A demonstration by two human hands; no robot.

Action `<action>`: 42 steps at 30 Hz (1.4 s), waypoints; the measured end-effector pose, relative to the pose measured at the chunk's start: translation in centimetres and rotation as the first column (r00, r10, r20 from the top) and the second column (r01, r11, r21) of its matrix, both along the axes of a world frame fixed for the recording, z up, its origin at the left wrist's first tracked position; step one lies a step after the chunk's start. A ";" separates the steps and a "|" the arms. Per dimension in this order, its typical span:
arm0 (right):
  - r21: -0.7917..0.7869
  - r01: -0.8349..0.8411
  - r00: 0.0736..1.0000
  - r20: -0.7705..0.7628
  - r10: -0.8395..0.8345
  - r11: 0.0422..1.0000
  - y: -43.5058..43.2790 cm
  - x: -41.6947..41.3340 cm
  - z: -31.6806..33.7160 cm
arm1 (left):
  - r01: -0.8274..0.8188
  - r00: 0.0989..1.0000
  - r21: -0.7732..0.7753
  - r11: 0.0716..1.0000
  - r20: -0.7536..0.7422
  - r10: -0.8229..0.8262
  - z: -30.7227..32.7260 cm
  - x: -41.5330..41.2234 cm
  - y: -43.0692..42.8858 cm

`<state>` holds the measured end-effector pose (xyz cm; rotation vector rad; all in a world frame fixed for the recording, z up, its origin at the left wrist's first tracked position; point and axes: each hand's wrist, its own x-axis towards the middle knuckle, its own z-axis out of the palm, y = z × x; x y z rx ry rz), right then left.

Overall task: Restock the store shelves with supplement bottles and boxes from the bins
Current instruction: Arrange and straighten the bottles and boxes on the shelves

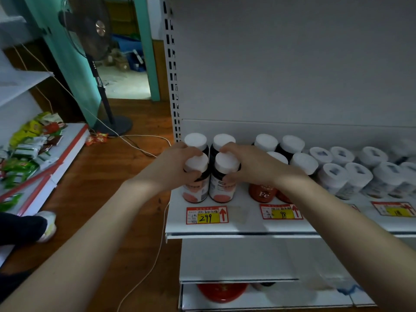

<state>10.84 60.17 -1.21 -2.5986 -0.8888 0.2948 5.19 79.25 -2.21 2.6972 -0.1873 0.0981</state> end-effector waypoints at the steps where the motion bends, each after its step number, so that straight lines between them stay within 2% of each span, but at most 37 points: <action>1: -0.002 -0.003 1.000 -0.017 0.003 1.000 0.0 0.1 0.1 | 0.018 1.000 -0.001 1.000 -0.011 -0.018 0.1 0.1 0.2; 8: -0.076 -0.065 0.997 -0.046 0.062 0.995 -0.1 0.8 1.4 | 0.055 0.998 -0.022 0.998 -0.041 -0.056 0.2 0.4 0.9; 14: -0.097 -0.038 0.999 -0.043 0.034 0.995 0.3 1.0 1.0 | 0.068 0.997 -0.051 0.996 -0.042 -0.070 0.4 0.5 1.0; 21: -0.091 -0.029 0.999 -0.038 0.026 0.995 0.4 1.2 0.6 | 0.055 0.997 0.045 0.997 -0.064 -0.052 1.0 1.0 0.5; 30: -0.096 0.000 1.000 -0.023 -0.002 0.995 0.3 1.2 0.3 | -0.048 0.996 0.143 0.989 -0.061 0.057 0.7 0.8 -0.5; 39: -0.087 0.019 0.999 -0.029 -0.021 0.996 0.4 0.8 0.4 | -0.075 0.997 0.073 0.995 -0.028 0.077 0.7 -0.1 -0.9; 42: -0.087 0.015 1.000 -0.023 -0.017 0.996 0.4 0.6 0.5 | -0.049 0.997 0.098 0.994 -0.061 0.056 0.4 -0.5 -1.0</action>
